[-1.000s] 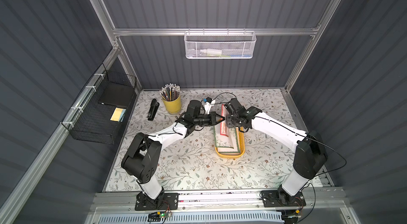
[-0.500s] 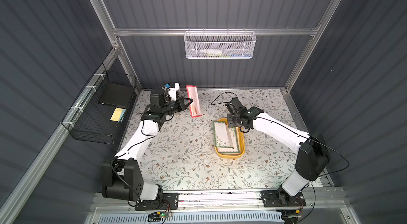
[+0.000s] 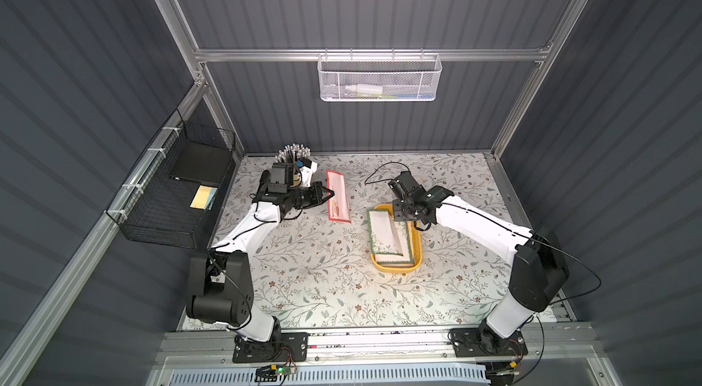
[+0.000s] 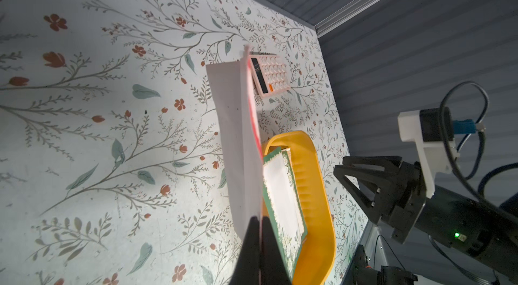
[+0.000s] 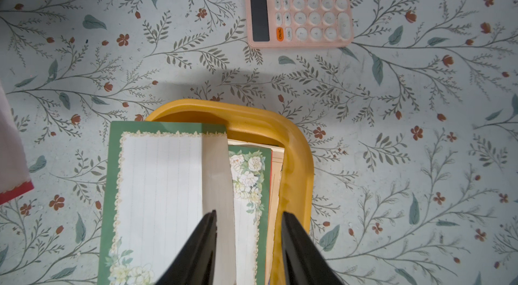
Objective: Take out the stationery paper from the storage box
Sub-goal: Place the stationery paper at the center of the board.
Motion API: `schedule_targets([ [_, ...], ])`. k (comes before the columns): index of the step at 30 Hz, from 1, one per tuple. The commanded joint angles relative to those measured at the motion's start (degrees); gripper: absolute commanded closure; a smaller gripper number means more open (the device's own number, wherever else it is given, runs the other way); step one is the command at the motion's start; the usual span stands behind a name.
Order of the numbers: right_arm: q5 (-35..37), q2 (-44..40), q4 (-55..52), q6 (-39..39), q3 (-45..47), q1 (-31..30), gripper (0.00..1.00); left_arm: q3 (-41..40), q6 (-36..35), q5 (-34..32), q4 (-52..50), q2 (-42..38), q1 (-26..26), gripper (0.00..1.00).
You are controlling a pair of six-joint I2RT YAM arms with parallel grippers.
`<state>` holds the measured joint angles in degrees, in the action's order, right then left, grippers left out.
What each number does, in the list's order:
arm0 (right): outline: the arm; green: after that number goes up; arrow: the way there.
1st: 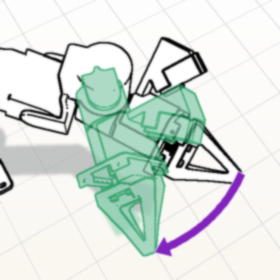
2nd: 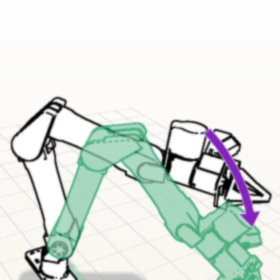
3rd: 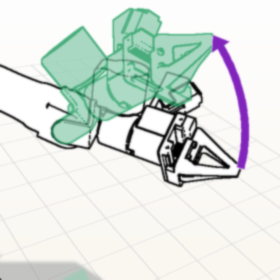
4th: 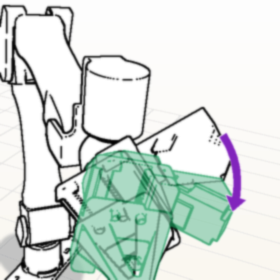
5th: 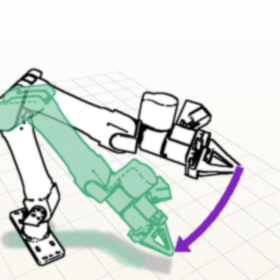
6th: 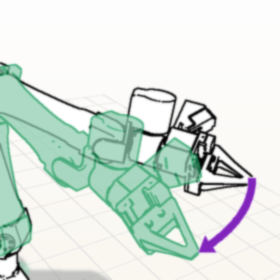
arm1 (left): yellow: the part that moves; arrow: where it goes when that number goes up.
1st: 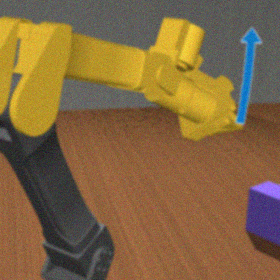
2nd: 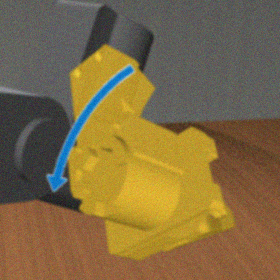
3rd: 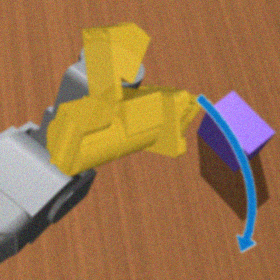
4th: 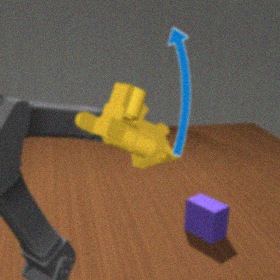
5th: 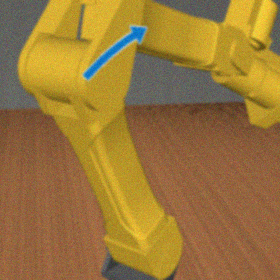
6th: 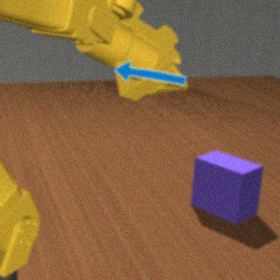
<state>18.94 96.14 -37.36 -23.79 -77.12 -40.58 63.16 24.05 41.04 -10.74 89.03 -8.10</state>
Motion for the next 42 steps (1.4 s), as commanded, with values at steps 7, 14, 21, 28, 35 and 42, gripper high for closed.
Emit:
schedule_targets([
  [7, -0.1, 1.2, -0.4, 0.3, 0.6, 0.2, 0.57, -10.2, 0.3, 1.4, 4.1, 1.2, 0.3, 1.0],
  [14, -0.4, 1.8, -0.4, 0.5, 0.7, 0.2, 0.57, -9.4, -2.9, -5.7, -2.0, 1.5, 0.3, 1.0],
  [21, -0.6, 2.4, -0.4, 0.4, 0.7, 0.2, 0.57, -8.1, -5.7, -15.7, -8.1, 2.5, 0.3, 0.83],
  [28, -0.5, 2.6, -0.4, 0.3, 0.9, 0.2, 0.57, -7.0, -5.3, -27.7, -11.5, 1.8, 0.3, 0.26],
  [35, -0.4, 2.7, 0.0, 0.1, 1.8, 0.2, 0.57, 0.8, -4.5, -38.3, -12.3, -5.7, 0.2, 0.22],
  [42, 1.2, 1.1, 0.6, -0.3, 2.2, 0.1, 0.56, -6.4, 6.1, -2.6, 9.2, -10.3, 0.1, 0.3],
])
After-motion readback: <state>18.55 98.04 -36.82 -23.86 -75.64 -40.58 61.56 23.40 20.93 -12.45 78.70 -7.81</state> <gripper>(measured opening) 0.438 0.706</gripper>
